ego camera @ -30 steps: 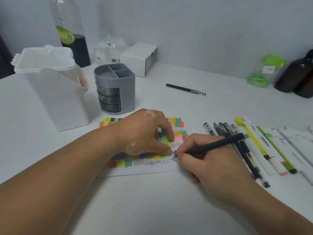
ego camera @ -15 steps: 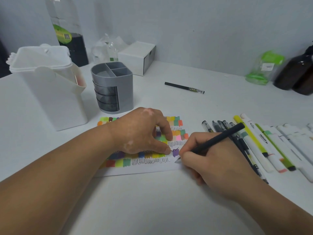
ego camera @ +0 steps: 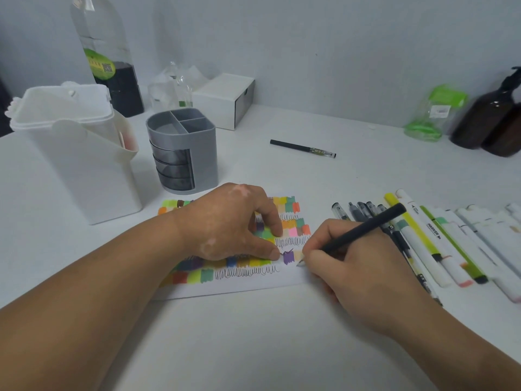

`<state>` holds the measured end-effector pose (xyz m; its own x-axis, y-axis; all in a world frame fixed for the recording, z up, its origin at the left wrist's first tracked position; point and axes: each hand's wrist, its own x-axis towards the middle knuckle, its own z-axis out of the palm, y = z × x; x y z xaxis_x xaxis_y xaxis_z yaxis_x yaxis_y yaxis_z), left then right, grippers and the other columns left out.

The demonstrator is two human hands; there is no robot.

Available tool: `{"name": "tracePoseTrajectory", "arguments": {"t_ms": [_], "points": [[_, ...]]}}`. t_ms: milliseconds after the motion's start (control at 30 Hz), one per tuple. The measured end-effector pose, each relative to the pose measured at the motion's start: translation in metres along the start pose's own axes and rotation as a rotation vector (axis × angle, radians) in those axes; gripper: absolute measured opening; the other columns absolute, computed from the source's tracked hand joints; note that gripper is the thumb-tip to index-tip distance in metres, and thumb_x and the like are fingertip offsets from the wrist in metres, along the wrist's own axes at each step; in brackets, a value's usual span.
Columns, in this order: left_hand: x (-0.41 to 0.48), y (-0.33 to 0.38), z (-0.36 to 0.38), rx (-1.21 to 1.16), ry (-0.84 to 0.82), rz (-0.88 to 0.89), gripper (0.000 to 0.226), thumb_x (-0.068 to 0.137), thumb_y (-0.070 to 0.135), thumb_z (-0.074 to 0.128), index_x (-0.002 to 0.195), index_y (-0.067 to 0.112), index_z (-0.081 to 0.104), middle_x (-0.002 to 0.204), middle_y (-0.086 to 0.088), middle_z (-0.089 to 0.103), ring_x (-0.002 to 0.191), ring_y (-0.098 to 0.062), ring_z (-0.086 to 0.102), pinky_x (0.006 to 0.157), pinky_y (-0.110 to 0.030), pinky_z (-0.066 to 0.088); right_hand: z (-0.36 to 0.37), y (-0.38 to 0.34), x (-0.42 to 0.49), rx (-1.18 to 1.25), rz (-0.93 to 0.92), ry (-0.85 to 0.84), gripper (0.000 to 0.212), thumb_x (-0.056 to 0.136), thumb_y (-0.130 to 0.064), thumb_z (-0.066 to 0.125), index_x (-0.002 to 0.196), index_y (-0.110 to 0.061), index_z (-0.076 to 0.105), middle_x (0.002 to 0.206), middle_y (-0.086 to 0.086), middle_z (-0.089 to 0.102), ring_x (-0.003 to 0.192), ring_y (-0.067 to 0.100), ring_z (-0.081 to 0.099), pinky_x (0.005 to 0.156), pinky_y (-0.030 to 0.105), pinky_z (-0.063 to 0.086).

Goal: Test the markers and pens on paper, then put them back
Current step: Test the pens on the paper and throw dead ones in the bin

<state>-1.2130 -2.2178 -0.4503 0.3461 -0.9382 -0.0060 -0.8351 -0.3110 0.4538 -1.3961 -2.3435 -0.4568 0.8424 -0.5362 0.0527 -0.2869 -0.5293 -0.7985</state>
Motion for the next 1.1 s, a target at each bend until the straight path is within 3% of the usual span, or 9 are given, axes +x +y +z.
{"name": "tracePoseTrajectory", "arguments": {"t_ms": [100,200,267,333,433,633,800,933,1100], "points": [[0.000,0.000,0.000,0.003,0.011,0.007,0.032,0.073,0.059,0.079,0.099,0.042,0.074,0.094,0.026,0.055,0.087,0.015,0.049,0.062,-0.004,0.040,-0.005,0.002,0.002,0.137,-0.033,-0.024,0.011,0.085,-0.017,0.073,0.076,-0.025,0.072,0.055,-0.001,0.065,0.048,0.010,0.058,0.048,0.020,0.045],[-0.002,0.003,-0.001,-0.047,0.145,0.034,0.024,0.080,0.048,0.080,0.102,0.042,0.072,0.091,0.032,0.059,0.086,0.007,0.053,0.064,-0.006,0.041,-0.012,0.001,0.005,0.560,-0.036,0.003,0.013,0.082,-0.019,0.065,0.082,-0.013,0.077,0.064,0.011,0.066,0.054,0.021,0.061,0.049,0.029,0.050],[-0.006,0.008,-0.002,-0.210,0.240,0.091,0.023,0.081,0.038,0.078,0.103,0.041,0.071,0.094,0.039,0.061,0.086,0.003,0.057,0.068,-0.008,0.043,-0.014,0.000,0.006,0.815,0.002,0.032,0.021,0.078,-0.018,0.057,0.076,-0.010,0.077,0.068,0.015,0.067,0.054,0.021,0.060,0.047,0.028,0.050],[-0.009,0.017,-0.002,-0.426,0.227,0.159,0.026,0.080,0.036,0.077,0.104,0.037,0.070,0.103,0.026,0.069,0.090,-0.007,0.062,0.072,-0.017,0.050,-0.014,-0.002,0.007,0.877,0.021,0.055,0.015,0.080,-0.015,0.060,0.071,-0.014,0.071,0.067,0.017,0.067,0.053,0.022,0.058,0.045,0.027,0.048],[-0.008,0.032,0.006,-0.614,0.219,0.197,0.021,0.081,0.027,0.081,0.099,0.031,0.071,0.096,0.008,0.074,0.079,-0.014,0.064,0.073,-0.033,0.055,-0.012,-0.003,0.006,0.812,0.002,0.067,0.020,0.091,-0.014,0.066,0.071,-0.013,0.066,0.066,0.017,0.065,0.052,0.023,0.055,0.045,0.028,0.047],[-0.006,0.019,0.006,-0.549,0.329,0.121,0.009,0.079,0.022,0.076,0.086,0.025,0.071,0.072,0.006,0.068,0.069,-0.017,0.063,0.075,-0.049,0.056,-0.025,0.001,0.008,0.738,-0.012,0.169,0.015,0.078,-0.031,0.070,0.072,-0.017,0.070,0.060,0.007,0.057,0.046,0.017,0.044,0.042,0.025,0.038],[-0.011,0.022,0.004,-0.451,0.256,0.139,0.027,0.079,0.053,0.072,0.101,0.037,0.071,0.091,0.011,0.075,0.083,-0.015,0.069,0.076,-0.027,0.056,-0.024,0.003,0.008,0.754,-0.005,0.158,0.020,0.072,-0.037,0.076,0.074,-0.018,0.071,0.062,0.006,0.061,0.048,0.017,0.047,0.043,0.025,0.040],[-0.014,0.016,-0.007,-0.520,0.390,-0.001,0.004,0.088,0.035,0.076,0.090,0.038,0.076,0.084,0.008,0.078,0.074,-0.010,0.071,0.068,-0.023,0.056,-0.033,0.003,-0.001,0.620,0.064,0.220,0.015,0.085,-0.034,0.079,0.092,-0.026,0.069,0.064,0.001,0.067,0.050,0.014,0.050,0.047,0.024,0.041],[-0.062,-0.011,-0.041,-0.550,0.536,-0.268,0.012,0.089,0.031,0.074,0.081,0.039,0.077,0.078,0.005,0.077,0.064,-0.009,0.066,0.068,-0.031,0.052,-0.034,0.000,-0.044,0.151,-0.002,0.223,0.012,0.087,-0.034,0.076,0.093,-0.034,0.065,0.066,-0.014,0.067,0.057,-0.001,0.057,0.065,0.023,0.044]]}}
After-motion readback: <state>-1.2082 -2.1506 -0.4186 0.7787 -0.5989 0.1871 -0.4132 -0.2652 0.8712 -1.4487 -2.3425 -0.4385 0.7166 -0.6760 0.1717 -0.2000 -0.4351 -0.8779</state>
